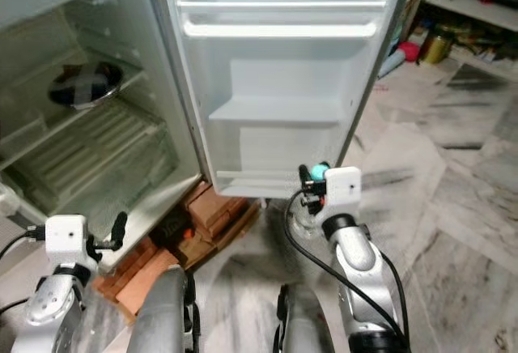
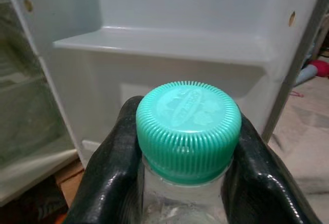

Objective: Restocking fridge

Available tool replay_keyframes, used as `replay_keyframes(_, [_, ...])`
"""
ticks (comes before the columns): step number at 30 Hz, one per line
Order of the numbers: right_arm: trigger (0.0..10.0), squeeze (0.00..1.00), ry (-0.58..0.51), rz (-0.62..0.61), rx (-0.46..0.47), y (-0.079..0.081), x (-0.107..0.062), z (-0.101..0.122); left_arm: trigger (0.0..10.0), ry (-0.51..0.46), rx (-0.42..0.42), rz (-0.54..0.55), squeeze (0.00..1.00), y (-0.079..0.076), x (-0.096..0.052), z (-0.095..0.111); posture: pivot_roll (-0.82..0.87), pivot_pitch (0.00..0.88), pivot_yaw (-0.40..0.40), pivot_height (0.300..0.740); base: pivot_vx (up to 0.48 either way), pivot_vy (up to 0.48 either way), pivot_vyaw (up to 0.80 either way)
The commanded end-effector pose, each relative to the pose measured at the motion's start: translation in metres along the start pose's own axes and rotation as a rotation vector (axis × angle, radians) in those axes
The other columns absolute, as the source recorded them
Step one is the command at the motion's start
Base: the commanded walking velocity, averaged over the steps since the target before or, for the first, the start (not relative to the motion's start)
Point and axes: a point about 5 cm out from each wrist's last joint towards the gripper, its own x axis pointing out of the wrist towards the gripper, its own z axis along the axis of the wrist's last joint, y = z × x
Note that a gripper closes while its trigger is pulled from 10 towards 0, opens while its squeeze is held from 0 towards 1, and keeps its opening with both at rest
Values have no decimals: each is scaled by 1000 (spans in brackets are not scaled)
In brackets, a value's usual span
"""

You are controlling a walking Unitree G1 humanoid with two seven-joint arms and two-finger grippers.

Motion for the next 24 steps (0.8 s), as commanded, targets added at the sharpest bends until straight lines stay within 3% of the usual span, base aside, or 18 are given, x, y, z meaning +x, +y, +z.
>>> replay_keyframes(1, [10000,0,-36,3,-13,-1,3,7,10000,-16,10,-7,0,-1,2,5,-36,121,7,615,0,0,0])
replay_keyframes(15, [10000,0,-57,29,-47,2,8,11,10000,-46,-9,-54,0,-5,4,11,-37,120,13,615,20,0,0])
replay_keyframes(24, [10000,0,-73,40,-62,4,10,13,10000,-46,-16,-67,0,-7,5,12,-41,120,14,615,300,0,0])
